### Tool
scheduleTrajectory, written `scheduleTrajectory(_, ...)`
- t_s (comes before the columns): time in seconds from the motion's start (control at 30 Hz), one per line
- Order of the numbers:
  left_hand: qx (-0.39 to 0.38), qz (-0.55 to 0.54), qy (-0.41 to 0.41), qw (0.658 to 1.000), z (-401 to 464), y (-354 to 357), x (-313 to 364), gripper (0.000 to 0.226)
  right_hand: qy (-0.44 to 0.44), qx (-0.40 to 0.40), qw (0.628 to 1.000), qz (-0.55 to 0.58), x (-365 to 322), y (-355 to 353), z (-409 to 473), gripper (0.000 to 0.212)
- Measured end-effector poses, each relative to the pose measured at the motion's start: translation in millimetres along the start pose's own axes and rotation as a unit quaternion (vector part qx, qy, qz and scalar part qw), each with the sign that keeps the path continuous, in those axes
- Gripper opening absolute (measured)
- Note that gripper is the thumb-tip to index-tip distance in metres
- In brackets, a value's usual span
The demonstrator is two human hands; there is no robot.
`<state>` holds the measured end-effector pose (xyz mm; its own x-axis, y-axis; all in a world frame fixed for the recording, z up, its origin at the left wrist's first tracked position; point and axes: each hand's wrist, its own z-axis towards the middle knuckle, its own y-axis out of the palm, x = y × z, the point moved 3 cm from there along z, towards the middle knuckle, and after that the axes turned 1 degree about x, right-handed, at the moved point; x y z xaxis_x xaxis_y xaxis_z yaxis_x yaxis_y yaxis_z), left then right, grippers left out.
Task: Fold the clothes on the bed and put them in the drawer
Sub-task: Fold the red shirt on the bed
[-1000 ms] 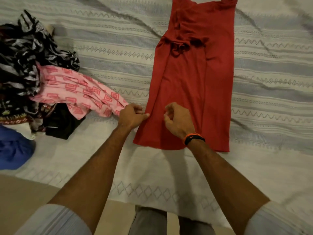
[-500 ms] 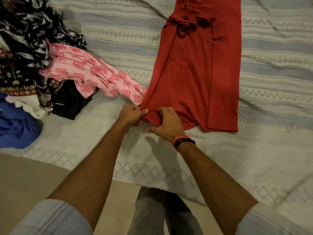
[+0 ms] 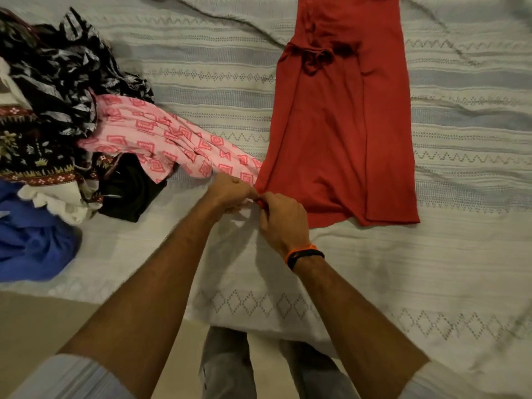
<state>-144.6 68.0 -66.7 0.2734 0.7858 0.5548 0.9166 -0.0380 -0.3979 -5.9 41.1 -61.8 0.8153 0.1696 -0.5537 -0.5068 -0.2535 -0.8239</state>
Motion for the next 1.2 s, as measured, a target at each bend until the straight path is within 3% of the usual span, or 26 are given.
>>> scheduleTrajectory(0.1, 0.032, -0.048, 0.081, 0.995, 15.2, -6.1, 23.0, 0.011, 0.027, -0.002, 1.000, -0.006, -2.4, 5.1, -4.1, 0.014)
scheduleTrajectory(0.17, 0.012, -0.085, 0.096, 0.992, 30.7, -3.6, 40.3, 0.019, 0.036, 0.009, 0.999, 0.010, -3.6, 9.2, -7.8, 0.016)
scheduleTrajectory(0.27, -0.029, -0.060, 0.103, 0.992, 56.1, 5.1, 63.5, 0.052, 0.049, 0.049, 0.997, 0.044, -5.7, 15.4, -11.1, 0.021)
scheduleTrajectory(0.43, -0.094, -0.116, 0.055, 0.987, 89.1, 20.3, 87.9, 0.038, 0.051, 0.082, 0.995, 0.032, -9.3, 28.8, -13.4, 0.027)
scheduleTrajectory(0.57, -0.044, -0.122, 0.021, 0.991, 108.9, 13.7, 93.1, 0.031, 0.073, 0.080, 0.994, -0.014, -12.8, 36.0, -10.5, 0.019)
scheduleTrajectory(0.73, -0.038, -0.225, -0.017, 0.973, 113.0, -2.1, 89.5, 0.024, 0.098, 0.083, 0.991, -0.035, -15.8, 42.0, -6.8, 0.005)
scheduleTrajectory(0.9, 0.030, -0.229, 0.023, 0.973, 124.6, -14.8, 82.3, 0.030, 0.093, 0.092, 0.991, -0.038, -17.2, 44.2, -8.5, 0.008)
scheduleTrajectory(1.0, 0.095, -0.205, 0.051, 0.973, 133.5, -26.7, 83.8, 0.035, 0.103, 0.091, 0.990, -0.014, -15.8, 44.6, -9.8, 0.011)
scheduleTrajectory(1.2, 0.083, -0.159, 0.109, 0.978, 134.1, -38.1, 93.7, 0.030, 0.153, 0.117, 0.971, 0.140, -8.0, 36.0, -15.4, 0.014)
